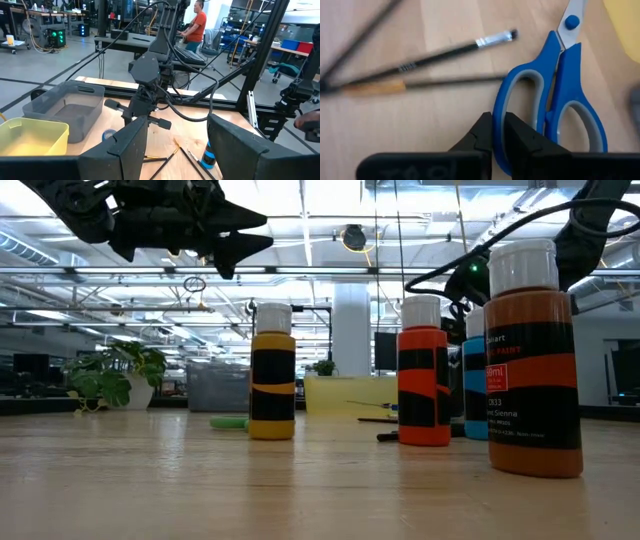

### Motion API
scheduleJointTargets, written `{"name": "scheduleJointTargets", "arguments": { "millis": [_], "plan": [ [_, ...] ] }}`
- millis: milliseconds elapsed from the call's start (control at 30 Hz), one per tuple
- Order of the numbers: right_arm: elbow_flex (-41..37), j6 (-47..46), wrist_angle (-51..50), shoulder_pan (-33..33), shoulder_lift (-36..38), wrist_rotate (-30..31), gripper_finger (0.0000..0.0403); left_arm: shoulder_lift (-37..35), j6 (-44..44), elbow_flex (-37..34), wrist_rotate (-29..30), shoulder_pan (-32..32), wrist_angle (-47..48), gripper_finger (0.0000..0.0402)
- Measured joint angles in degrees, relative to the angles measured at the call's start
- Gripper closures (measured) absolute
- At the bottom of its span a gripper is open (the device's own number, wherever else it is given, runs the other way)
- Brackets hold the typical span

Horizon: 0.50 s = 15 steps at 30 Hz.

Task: Pick & Place Paint Supplies
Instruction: Put the blue scissors into the left black bin

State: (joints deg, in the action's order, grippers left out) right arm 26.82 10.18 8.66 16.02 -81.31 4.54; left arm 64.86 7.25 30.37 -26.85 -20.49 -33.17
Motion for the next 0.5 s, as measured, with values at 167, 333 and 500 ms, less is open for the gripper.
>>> {"name": "scheduleJointTargets", "arguments": {
  "millis": [167, 333, 500],
  "plan": [
    [0.3, 2.7, 2.7, -3.0, 5.5, 0.5, 0.0387, 0.0, 0.0, 0.0, 0.0, 0.0, 0.0, 0.0186],
    [0.2, 6.1, 4.1, -7.5, 10.2, 2.0, 0.0387, 0.0, 1.7, 0.0, 0.0, 0.3, 0.0, 0.0185],
    [0.3, 9.7, 8.4, -12.1, 13.0, 4.8, 0.0387, 0.0, 2.2, 0.0, 0.0, 2.1, 0.0, 0.0185]
  ]
}}
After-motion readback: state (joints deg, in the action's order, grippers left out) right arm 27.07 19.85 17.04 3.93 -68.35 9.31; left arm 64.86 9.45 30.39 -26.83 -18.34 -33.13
